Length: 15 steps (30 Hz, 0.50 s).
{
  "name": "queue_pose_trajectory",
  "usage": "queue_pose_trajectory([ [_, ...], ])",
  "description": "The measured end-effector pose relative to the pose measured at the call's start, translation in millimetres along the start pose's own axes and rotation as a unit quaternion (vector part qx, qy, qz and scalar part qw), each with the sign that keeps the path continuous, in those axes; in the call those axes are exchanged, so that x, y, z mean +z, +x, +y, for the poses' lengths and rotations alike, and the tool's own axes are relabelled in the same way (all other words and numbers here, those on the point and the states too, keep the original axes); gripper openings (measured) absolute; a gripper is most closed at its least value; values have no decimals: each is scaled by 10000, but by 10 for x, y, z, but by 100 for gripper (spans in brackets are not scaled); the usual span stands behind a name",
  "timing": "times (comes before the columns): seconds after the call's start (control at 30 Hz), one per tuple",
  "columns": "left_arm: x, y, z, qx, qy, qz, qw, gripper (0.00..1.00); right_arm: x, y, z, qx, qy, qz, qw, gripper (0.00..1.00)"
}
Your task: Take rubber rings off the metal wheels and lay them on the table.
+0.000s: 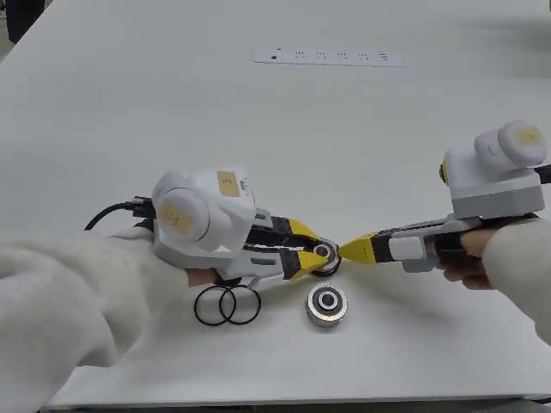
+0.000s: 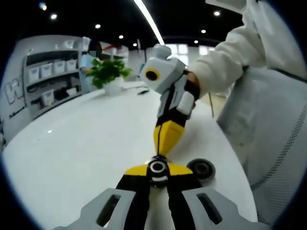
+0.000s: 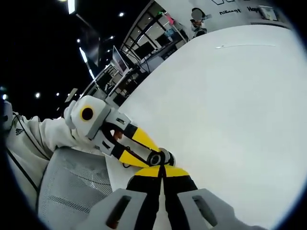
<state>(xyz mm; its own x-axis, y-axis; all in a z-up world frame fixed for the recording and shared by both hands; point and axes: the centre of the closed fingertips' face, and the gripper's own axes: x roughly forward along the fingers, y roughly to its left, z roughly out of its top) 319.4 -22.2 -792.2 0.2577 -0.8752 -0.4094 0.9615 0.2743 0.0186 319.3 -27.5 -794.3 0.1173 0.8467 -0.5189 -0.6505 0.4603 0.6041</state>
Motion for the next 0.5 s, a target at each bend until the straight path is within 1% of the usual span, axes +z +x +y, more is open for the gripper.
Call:
queue_pose_trajectory([
  [0.5, 1, 2, 1, 44, -35, -71, 10000, 13, 12, 5, 19, -1, 10, -47, 10000, 0],
])
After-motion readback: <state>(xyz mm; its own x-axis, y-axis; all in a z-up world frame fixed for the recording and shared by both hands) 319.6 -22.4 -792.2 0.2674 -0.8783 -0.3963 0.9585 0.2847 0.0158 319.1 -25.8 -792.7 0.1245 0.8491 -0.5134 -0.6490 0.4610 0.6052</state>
